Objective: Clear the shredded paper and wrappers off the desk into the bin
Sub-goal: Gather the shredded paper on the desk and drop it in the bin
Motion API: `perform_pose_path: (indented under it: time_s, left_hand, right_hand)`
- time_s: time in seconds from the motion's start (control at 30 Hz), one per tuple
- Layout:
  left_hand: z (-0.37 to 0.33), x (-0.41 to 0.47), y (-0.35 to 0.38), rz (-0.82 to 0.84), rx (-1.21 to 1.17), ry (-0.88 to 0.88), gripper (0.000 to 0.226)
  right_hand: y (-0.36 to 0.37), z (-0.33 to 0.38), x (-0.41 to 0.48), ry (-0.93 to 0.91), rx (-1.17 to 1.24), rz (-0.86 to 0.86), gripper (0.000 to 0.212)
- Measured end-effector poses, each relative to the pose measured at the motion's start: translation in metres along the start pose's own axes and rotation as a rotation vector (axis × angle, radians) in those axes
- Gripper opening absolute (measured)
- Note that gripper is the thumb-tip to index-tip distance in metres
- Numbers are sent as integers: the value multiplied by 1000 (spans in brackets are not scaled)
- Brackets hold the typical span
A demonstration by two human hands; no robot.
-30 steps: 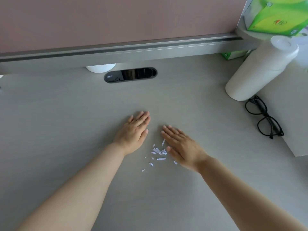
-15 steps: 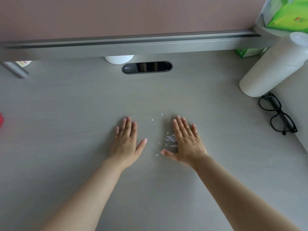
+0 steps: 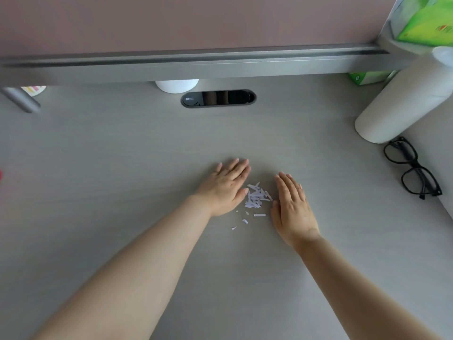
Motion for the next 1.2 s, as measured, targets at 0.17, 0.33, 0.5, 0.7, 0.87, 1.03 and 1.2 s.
perform_pose_path:
  time_s: [0.17, 0.33, 0.5, 0.7, 0.87, 1.03, 1.2]
  left_hand:
    - [-11, -57, 5, -143, -104, 127, 68]
    - [-16, -112, 2, -225, -196, 142, 70]
    - [22, -136, 4, -219, -49, -182, 90]
    - [18, -112, 19, -60, 32, -198, 102]
    - [15, -74, 4, -117, 24, -105, 97]
    - [17, -87, -18, -374, -15, -77, 80]
    - [12, -87, -10, -347, -175, -95, 86]
  right_hand:
    - [8, 9, -8, -147, 3, 97, 60]
    - [16, 25, -19, -241, 33, 144, 82]
    - [3, 6, -15, -160, -12, 109, 108]
    - [28, 11, 3, -163, -310, 340, 122]
    - [26, 41, 29, -290, -197, 258, 109]
    - [7, 27, 26, -270, -79, 162, 97]
    - [11, 32, 27, -319, 24, 172, 74]
Point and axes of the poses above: each hand's wrist, its own x-axis towards the middle knuckle, its own y-axis out of the palm, z = x × y, the point moved 9 cm from there along x, towards the middle knuckle, and after that the axes turned 3 degrees about y, right-handed, at the moved point
